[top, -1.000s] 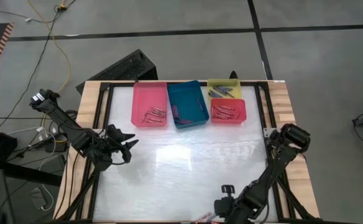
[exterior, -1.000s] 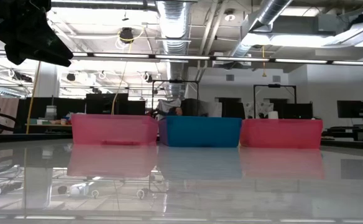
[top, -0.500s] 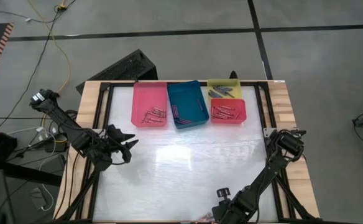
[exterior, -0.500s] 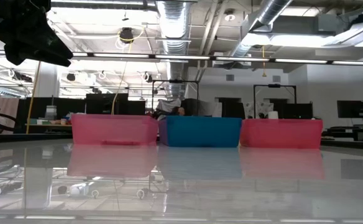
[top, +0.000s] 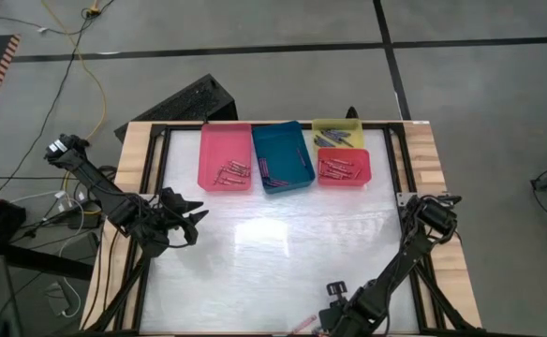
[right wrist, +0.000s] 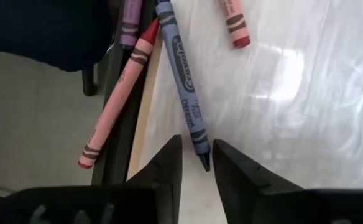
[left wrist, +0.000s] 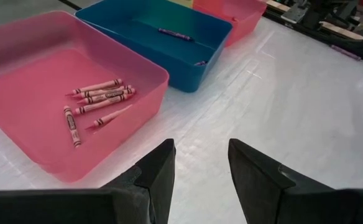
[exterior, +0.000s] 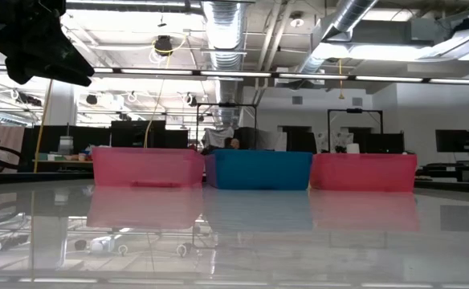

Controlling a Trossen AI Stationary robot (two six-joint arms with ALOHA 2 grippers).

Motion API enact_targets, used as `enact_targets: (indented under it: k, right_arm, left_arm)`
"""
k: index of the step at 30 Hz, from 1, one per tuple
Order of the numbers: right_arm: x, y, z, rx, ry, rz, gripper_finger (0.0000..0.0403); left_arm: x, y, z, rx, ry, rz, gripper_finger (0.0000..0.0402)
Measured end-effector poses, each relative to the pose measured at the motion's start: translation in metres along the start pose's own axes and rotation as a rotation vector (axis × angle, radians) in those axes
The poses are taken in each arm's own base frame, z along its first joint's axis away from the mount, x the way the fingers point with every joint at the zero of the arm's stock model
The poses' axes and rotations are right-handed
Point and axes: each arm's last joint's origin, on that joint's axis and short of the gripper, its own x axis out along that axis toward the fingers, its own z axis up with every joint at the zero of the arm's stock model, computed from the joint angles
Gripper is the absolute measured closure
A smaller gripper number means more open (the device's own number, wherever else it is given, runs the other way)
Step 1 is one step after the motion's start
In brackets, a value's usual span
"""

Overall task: Sort crayons
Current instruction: Put the blue crayon into the yellow bin

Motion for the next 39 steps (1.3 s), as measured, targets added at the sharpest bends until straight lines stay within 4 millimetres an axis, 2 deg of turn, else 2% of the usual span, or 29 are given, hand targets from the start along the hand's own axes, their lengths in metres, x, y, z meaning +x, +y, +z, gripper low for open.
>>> enact_targets:
  k: [15, 31, 39]
  right_arm:
    - [0.001, -0.008, 0.002, 0.057, 0.027, -0.029, 0.0397]
    - [0.002, -0.027, 0.005, 0.222, 0.058, -0.129, 0.0399]
    - [-0.014, -0.059, 0.009, 0.296, 0.049, -0.317, 0.0400]
  left_arm:
    - [0.000, 0.000, 0.000, -0.002, 0.000, 0.000, 0.0262]
    - [0.000, 0.000, 0.000, -0.004, 0.003, -0.001, 0.0262]
    - [0.000, 0.000, 0.000, -0.003, 0.005, -0.003, 0.0262]
